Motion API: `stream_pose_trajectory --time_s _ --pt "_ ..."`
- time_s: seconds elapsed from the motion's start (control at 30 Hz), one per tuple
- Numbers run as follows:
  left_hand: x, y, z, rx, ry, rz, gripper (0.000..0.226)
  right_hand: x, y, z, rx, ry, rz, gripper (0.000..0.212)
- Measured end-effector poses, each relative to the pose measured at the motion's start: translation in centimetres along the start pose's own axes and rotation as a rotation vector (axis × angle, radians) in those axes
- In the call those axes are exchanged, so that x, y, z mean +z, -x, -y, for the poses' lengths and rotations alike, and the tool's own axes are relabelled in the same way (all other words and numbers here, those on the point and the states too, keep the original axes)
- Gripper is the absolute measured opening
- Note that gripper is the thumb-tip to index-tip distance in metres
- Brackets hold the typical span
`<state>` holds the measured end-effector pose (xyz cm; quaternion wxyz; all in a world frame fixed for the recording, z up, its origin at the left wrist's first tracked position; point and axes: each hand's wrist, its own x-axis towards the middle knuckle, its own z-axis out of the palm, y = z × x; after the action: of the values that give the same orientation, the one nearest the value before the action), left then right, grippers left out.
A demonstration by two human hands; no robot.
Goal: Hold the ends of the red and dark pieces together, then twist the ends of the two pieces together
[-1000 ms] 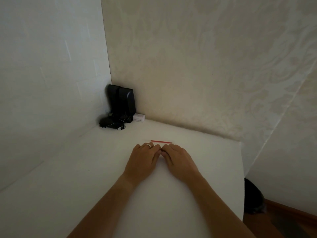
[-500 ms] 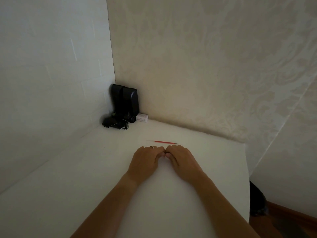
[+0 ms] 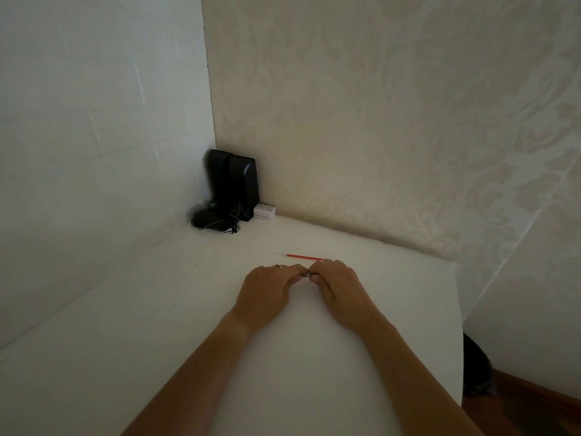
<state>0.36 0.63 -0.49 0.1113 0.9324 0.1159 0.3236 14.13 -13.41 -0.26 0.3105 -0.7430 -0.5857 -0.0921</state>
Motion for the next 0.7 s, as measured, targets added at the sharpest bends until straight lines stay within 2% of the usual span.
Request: stream_pose_trajectory --time_s 0.13,0.27,0.37,0.43,0.53,0.7 --pt "-0.1 -0.4 -0.6 -0.031 -0.099 -0.045 0.029 -0.3 0.0 0.5 0.065 0.008 -0.133 0.028" --pt "-0.3 -0.5 -0.3 -0.134 -0.184 -0.067 0.018 -1.0 0.2 0.0 0.359 -0.032 -0.349 0.026" --pt "-0.1 -0.5 -0.4 -0.166 -0.167 -0.056 0.018 -1.1 0.1 0.0 0.531 0.011 -0.315 0.024" --pt "0.1 -0.5 -0.5 -0.162 -0.148 -0.033 0.020 -1.0 0.0 0.1 0.534 0.090 -0.317 0.011" --pt "0.3 -0.5 -0.5 -0.151 -0.120 -0.005 0.024 -0.8 -0.1 0.0 0.512 0.206 -0.311 0.011" --pt "0.2 -0.4 -0.6 -0.170 -0.054 -0.008 0.026 -0.4 -0.2 -0.7 0.560 0.249 -0.293 0.006"
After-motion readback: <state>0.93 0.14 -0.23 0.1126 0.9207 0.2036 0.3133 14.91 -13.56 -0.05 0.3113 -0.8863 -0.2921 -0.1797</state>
